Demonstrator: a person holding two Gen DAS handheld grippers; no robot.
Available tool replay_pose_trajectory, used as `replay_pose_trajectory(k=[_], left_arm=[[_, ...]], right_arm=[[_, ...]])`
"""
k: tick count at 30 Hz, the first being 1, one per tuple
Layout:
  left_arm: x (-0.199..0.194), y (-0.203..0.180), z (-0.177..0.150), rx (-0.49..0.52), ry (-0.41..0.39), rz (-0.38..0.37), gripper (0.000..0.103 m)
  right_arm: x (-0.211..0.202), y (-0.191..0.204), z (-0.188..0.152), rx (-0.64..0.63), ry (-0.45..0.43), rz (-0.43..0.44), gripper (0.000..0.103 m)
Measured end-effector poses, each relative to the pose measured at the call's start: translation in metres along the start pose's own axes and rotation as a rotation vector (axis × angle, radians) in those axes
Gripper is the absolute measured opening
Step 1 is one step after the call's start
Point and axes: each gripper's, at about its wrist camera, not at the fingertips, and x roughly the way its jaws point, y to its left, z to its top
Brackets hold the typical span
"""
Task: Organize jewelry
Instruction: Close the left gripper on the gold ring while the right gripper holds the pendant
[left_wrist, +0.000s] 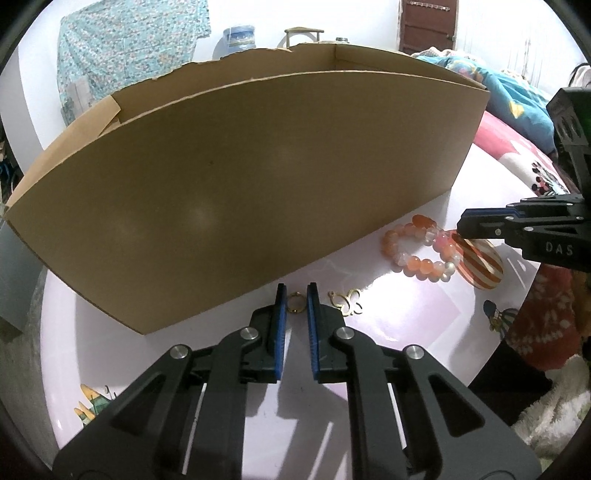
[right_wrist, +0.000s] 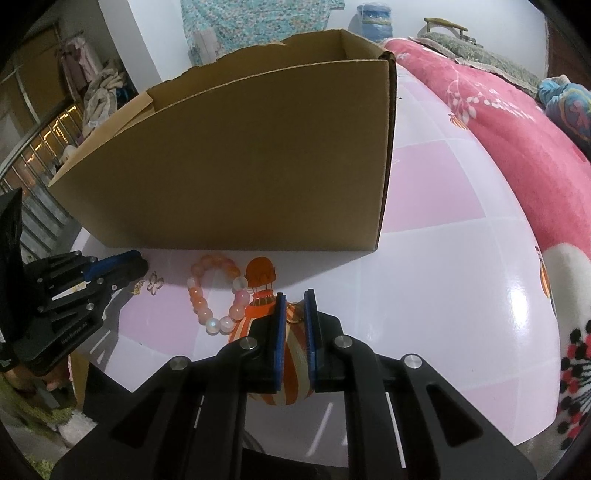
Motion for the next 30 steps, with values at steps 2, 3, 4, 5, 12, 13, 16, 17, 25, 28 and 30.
replay_pose_trajectory(k=[2, 3, 4, 5, 12, 13, 16, 17, 25, 28, 30], left_arm=[[-0.002, 0.001, 0.0, -0.001, -0.006, -0.004, 0.0], [-0.003, 0.001, 0.0, -0.003, -0.003, -0.003, 0.0], [-0.005, 0.002, -0.001, -0.005, -0.005, -0.003, 0.0], [-0.006, 0.002, -0.001, -0.006, -0.006, -0.002, 0.0], [-0.019, 0.007, -0.007, -0.022, -0.032, 0.008, 0.0], [-0.021, 0.008, -0.008, -0.023, -0.037, 0.009, 0.0], [-0.029, 0.012, -0.01, -0.032, -0.05, 0.018, 0.0], [-0.032, 0.013, -0.01, -0.036, -0.054, 0.02, 0.0], [-0.046, 0.02, -0.014, -0.056, -0.068, 0.013, 0.0], [-0.038, 0.021, -0.013, -0.066, -0.041, -0.012, 0.0], [-0.031, 0.02, -0.012, -0.068, -0.02, -0.03, 0.018]], right_arm=[[-0.002, 0.001, 0.0, -0.001, -0.005, -0.002, 0.01], [-0.004, 0.002, 0.001, -0.002, -0.009, -0.003, 0.01], [-0.005, 0.002, 0.001, -0.003, -0.012, -0.004, 0.01], [-0.007, 0.003, 0.001, -0.006, -0.016, -0.006, 0.01], [-0.018, 0.005, 0.0, -0.014, -0.036, -0.018, 0.01], [-0.019, 0.005, 0.0, -0.014, -0.039, -0.019, 0.01], [-0.022, 0.004, 0.0, -0.014, -0.046, -0.017, 0.01], [-0.023, 0.004, 0.001, -0.013, -0.048, -0.017, 0.01], [-0.026, 0.004, 0.003, -0.018, -0.063, -0.011, 0.01], [-0.024, 0.003, 0.003, -0.016, -0.061, -0.008, 0.01], [-0.024, 0.003, 0.002, -0.013, -0.062, -0.005, 0.01]])
